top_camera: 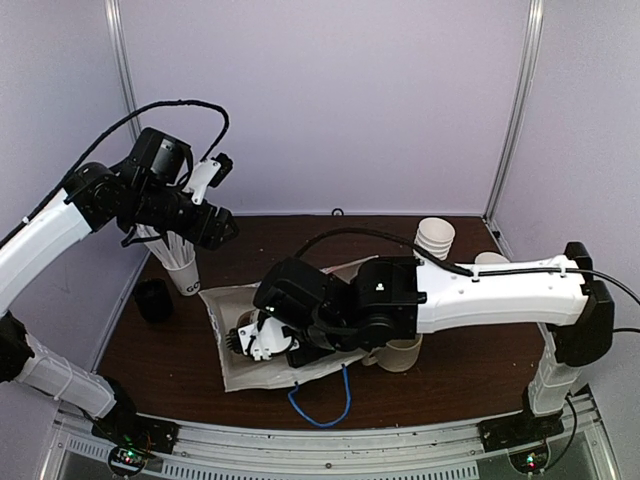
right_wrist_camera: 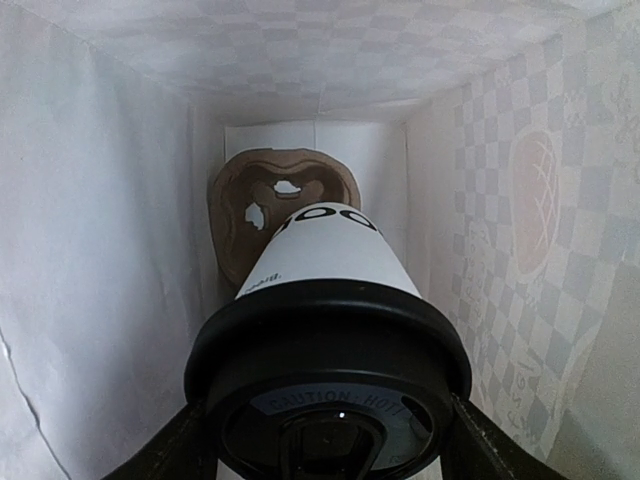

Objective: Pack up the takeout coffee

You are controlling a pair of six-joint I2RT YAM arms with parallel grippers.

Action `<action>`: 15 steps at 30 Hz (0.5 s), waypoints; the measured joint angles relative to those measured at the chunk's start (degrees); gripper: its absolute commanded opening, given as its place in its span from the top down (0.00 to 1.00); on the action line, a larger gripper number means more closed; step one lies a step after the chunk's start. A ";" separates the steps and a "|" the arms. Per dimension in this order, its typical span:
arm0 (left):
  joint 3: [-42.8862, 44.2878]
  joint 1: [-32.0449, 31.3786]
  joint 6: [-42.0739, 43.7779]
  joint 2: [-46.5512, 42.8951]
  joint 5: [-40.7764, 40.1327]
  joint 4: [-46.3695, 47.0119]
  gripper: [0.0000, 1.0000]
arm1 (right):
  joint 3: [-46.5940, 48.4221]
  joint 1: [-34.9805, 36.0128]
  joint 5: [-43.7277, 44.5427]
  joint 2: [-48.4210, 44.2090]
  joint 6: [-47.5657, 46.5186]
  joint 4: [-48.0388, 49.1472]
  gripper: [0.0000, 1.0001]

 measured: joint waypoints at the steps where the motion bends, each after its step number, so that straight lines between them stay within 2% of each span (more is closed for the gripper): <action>1: -0.11 0.00 0.02 0.00 0.00 0.09 0.24 | -0.04 0.00 0.13 0.20 0.00 0.24 0.31; 15: -1.25 0.68 0.83 0.02 0.26 0.72 0.24 | -1.62 0.11 1.66 2.91 -1.27 3.39 0.31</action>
